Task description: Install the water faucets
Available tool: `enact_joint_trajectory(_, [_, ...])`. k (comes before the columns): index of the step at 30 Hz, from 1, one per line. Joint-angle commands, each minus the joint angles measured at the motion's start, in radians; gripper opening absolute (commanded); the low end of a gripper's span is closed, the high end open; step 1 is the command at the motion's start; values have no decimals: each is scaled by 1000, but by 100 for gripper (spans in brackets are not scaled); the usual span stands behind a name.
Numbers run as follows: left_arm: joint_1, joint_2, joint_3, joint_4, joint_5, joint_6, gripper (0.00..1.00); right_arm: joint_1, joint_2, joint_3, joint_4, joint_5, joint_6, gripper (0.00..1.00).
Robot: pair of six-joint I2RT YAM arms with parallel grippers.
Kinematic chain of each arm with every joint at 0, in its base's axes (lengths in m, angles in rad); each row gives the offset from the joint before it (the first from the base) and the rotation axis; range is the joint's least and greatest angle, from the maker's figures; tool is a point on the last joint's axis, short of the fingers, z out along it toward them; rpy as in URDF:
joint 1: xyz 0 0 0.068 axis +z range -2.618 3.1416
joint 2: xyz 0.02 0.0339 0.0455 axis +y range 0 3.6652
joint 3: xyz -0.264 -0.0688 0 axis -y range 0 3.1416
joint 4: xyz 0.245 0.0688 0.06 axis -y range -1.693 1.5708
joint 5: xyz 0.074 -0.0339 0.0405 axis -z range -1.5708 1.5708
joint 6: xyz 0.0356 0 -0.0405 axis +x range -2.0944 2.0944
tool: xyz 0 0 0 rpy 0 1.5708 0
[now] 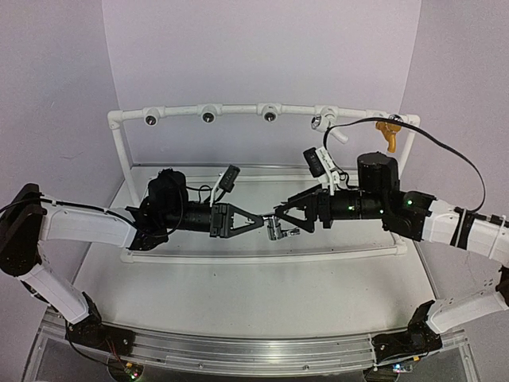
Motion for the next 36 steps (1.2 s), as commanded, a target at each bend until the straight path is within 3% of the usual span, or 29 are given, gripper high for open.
enact_joint_trajectory(1, [0,-48,58,-11,39,47,0,5,33,35,-49,-89,-24,94])
enact_joint_trajectory(7, [0,-61,49,-21,40,54,0,6,118,56,-7,-264,-20,69])
enact_joint_trajectory(11, [-1,-59,51,-26,48,54,0,6,147,54,34,-285,0,51])
enact_joint_trajectory(16, [-1,-57,49,-30,61,60,0,5,137,30,105,-279,27,44])
enact_joint_trajectory(21, [-1,-47,58,-34,73,60,0,6,151,26,141,-271,54,43])
enact_joint_trajectory(27, [-1,-52,56,-35,70,61,0,6,180,31,181,-311,82,29])
enact_joint_trajectory(31, [-2,-55,52,-35,64,62,0,6,192,30,193,-332,88,26])
enact_joint_trajectory(36, [0,-68,46,-36,54,66,0,8,192,25,203,-344,91,0])
